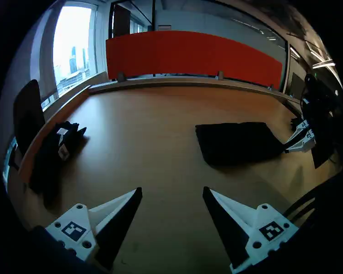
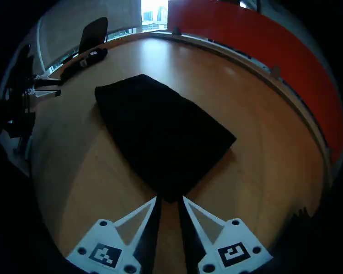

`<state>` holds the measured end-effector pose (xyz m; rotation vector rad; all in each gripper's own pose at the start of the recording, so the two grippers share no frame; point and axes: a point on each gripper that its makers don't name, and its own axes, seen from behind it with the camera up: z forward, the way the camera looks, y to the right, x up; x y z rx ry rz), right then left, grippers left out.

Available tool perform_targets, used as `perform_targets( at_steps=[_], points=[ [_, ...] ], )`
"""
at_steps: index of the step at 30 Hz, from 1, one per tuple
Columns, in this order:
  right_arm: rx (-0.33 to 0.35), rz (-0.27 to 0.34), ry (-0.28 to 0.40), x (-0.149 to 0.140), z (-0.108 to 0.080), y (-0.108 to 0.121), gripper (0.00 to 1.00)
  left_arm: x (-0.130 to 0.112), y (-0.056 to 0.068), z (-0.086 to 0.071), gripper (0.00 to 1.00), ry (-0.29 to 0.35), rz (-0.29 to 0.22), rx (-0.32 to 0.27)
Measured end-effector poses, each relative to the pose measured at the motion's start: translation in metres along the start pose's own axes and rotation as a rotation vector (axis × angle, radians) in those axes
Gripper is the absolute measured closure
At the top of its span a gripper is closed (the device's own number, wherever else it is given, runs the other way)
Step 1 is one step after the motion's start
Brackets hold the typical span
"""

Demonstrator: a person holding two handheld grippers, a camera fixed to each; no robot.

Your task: Fold towel

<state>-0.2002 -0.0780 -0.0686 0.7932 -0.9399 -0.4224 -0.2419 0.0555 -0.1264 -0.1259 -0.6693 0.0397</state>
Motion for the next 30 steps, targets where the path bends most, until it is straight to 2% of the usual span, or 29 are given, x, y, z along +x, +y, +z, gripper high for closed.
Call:
perform_targets(
  at_steps=[2, 4, 15, 30],
  points=[
    [-0.015, -0.003, 0.003, 0.000, 0.001, 0.003, 0.92, -0.001, 0.000, 0.000, 0.01, 0.000, -0.001, 0.000],
    [-0.022, -0.008, 0.008, 0.001, 0.000, 0.005, 0.96, -0.001, 0.000, 0.000, 0.01, 0.000, -0.001, 0.001],
    [-0.043, -0.011, 0.050, 0.016, -0.006, 0.009, 0.96, 0.001, -0.002, 0.000, 0.01, 0.004, 0.002, 0.003],
    [-0.098, 0.009, 0.089, 0.023, -0.035, 0.026, 0.96, 0.004, -0.002, -0.003, 0.01, 0.009, 0.003, 0.001]
  ],
)
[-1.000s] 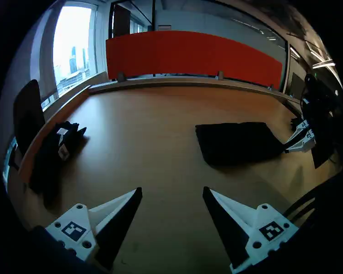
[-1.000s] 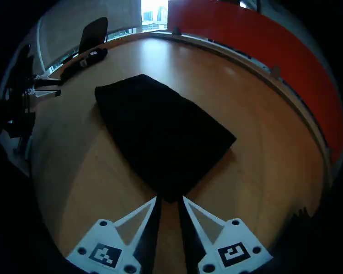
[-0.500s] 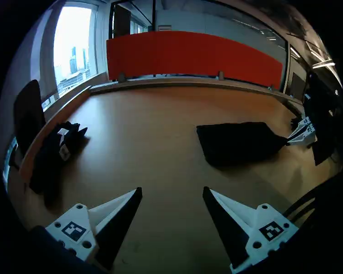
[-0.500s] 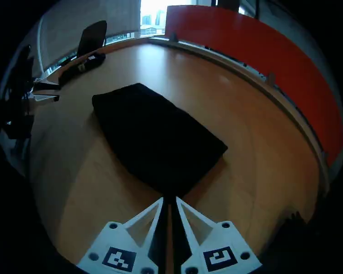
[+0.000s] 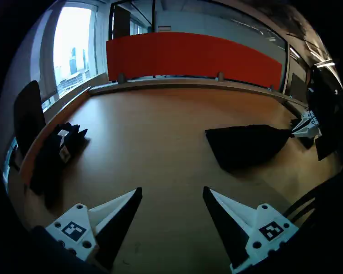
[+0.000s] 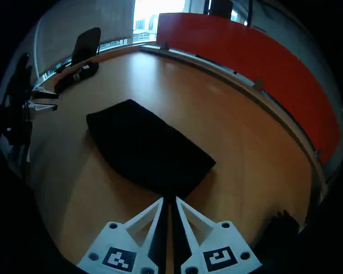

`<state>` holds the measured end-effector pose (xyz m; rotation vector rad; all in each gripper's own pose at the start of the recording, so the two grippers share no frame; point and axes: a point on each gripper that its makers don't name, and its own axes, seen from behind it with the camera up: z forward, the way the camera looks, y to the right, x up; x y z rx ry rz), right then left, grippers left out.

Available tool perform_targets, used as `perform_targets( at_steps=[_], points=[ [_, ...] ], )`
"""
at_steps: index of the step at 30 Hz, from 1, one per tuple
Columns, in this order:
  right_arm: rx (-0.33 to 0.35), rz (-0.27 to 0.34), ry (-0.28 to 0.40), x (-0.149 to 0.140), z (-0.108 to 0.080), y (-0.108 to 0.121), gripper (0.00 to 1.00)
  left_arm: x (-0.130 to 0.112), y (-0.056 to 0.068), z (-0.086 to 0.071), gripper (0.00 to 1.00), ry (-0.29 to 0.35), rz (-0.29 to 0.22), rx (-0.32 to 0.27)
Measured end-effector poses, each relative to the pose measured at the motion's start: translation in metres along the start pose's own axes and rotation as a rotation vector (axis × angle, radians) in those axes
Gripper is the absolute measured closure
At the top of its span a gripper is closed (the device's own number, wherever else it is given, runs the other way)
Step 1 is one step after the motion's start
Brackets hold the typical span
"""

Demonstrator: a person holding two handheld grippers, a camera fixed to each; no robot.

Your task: Fold towel

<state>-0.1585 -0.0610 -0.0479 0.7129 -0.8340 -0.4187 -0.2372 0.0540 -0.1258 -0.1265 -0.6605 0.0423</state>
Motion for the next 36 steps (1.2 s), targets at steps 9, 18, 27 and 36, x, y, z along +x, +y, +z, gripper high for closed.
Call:
perform_targets(
  at_steps=[9, 18, 27, 36],
  points=[
    [-0.006, 0.002, 0.020, 0.008, -0.008, 0.002, 0.96, 0.001, 0.001, -0.001, 0.01, 0.000, 0.003, -0.004],
    [0.020, -0.061, 0.076, 0.054, -0.009, -0.012, 0.96, 0.001, 0.004, -0.004, 0.01, 0.006, -0.003, -0.010],
    [0.077, -0.156, 0.136, 0.113, -0.003, -0.035, 0.96, -0.001, 0.004, -0.009, 0.01, 0.010, -0.019, -0.007],
    [0.179, -0.248, 0.155, 0.152, 0.017, -0.077, 0.96, 0.001, 0.002, -0.015, 0.01, 0.023, -0.044, -0.005]
  ],
)
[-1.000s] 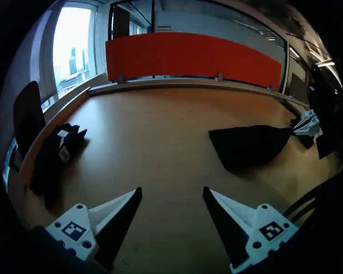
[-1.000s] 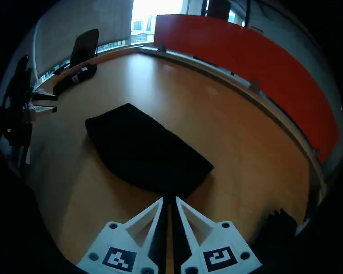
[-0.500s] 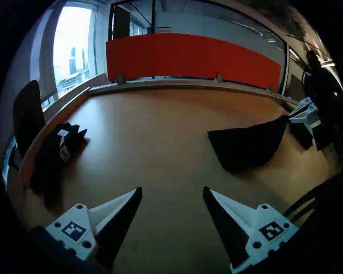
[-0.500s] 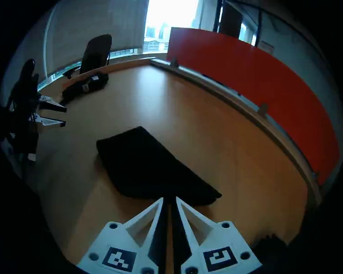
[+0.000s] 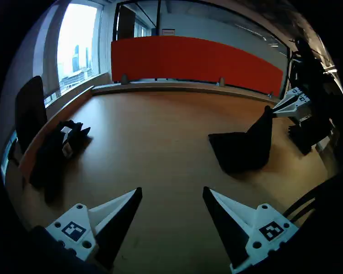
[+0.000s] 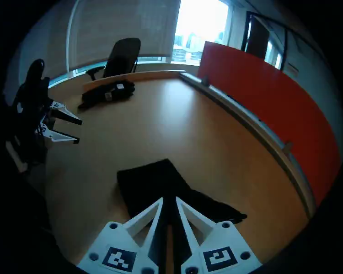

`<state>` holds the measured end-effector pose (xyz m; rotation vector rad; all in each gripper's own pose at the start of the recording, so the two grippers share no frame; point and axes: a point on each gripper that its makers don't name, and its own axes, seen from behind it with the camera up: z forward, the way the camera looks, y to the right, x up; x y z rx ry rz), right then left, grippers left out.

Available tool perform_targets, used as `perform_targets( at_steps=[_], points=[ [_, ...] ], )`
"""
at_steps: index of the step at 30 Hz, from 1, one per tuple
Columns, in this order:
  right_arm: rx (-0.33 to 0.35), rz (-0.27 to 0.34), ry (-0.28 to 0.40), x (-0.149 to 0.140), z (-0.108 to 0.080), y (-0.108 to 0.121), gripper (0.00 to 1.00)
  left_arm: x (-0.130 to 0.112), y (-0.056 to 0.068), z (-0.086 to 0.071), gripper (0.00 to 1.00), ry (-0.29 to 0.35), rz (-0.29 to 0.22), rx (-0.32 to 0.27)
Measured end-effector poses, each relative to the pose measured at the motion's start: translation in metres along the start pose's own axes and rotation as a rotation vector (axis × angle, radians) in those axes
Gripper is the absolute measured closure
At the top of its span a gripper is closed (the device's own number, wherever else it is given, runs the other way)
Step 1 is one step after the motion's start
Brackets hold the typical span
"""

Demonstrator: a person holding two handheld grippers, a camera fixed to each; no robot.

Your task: Fold towel

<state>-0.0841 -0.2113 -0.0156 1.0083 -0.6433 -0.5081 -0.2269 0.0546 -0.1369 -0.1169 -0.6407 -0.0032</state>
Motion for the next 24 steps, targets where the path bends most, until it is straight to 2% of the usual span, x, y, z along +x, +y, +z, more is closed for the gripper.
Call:
perform_targets(
  at_steps=[8, 12, 16, 18, 24],
  points=[
    [0.126, -0.076, -0.033, 0.013, 0.042, -0.039, 0.96, -0.005, -0.007, -0.006, 0.01, -0.002, -0.003, 0.013],
    [0.187, -0.099, -0.065, 0.007, 0.070, -0.060, 0.96, -0.010, -0.008, -0.007, 0.01, -0.007, -0.003, 0.017],
    [0.217, -0.097, -0.106, -0.008, 0.095, -0.070, 0.96, -0.015, -0.008, -0.005, 0.01, -0.016, -0.007, 0.018],
    [0.226, -0.089, -0.123, -0.014, 0.103, -0.072, 0.96, -0.017, -0.008, -0.003, 0.01, -0.019, -0.008, 0.017],
    [0.239, -0.070, -0.125, -0.016, 0.105, -0.076, 0.96, -0.015, -0.006, -0.001, 0.01, -0.019, -0.001, 0.009]
  ],
)
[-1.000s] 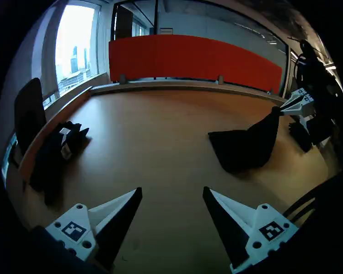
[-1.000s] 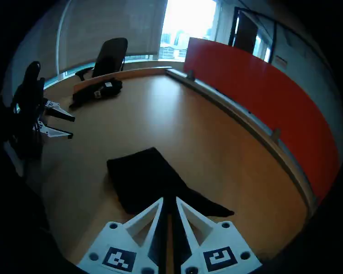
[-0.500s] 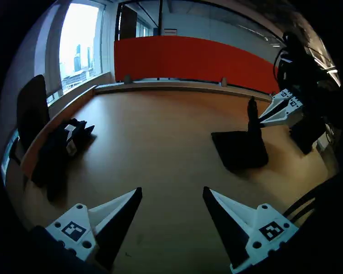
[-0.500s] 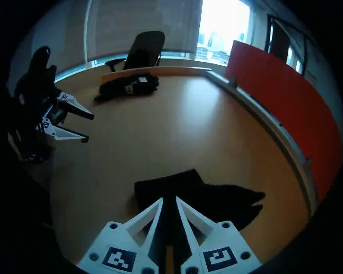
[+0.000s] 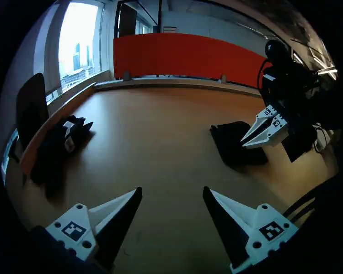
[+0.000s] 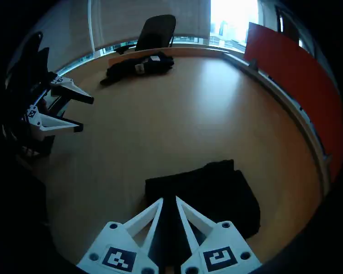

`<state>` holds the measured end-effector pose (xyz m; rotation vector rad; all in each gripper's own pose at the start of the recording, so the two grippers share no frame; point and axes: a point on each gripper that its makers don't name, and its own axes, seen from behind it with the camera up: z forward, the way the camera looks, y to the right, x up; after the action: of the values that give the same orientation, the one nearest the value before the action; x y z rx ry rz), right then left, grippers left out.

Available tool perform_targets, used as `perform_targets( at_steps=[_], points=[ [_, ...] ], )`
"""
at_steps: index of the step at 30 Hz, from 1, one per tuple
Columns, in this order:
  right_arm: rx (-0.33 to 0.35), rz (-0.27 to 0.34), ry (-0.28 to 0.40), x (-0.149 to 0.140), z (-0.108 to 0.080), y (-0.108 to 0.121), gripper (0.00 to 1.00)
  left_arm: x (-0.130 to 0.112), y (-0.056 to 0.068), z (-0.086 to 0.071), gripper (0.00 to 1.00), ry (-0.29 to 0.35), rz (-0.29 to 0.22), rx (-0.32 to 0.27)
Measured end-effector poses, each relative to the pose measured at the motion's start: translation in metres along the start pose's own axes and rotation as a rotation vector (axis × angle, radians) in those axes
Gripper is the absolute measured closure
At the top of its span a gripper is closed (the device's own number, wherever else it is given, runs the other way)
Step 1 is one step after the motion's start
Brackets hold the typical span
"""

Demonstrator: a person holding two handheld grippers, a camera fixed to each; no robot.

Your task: Fold towel

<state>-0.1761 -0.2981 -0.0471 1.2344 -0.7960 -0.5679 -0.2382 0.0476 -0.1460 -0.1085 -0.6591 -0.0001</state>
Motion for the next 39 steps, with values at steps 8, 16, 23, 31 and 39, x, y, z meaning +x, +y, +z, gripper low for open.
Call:
perform_targets(
  at_steps=[8, 16, 23, 31, 39],
  points=[
    [-0.020, -0.009, -0.005, -0.003, -0.003, 0.003, 0.76, 0.001, -0.002, 0.000, 0.01, -0.003, 0.006, 0.002],
    [-0.032, -0.006, -0.001, -0.006, -0.008, 0.004, 0.25, 0.000, 0.001, 0.000, 0.01, -0.004, 0.011, 0.001],
    [-0.050, 0.009, 0.004, -0.010, -0.013, 0.005, 0.25, 0.002, 0.003, 0.000, 0.01, 0.000, 0.010, -0.001],
    [-0.079, 0.043, -0.004, -0.028, -0.021, 0.006, 0.25, 0.004, 0.003, -0.001, 0.01, 0.002, 0.014, 0.003],
    [-0.110, 0.077, -0.026, -0.053, -0.032, 0.006, 0.25, 0.005, 0.004, -0.002, 0.01, 0.003, 0.021, 0.002]
  ],
)
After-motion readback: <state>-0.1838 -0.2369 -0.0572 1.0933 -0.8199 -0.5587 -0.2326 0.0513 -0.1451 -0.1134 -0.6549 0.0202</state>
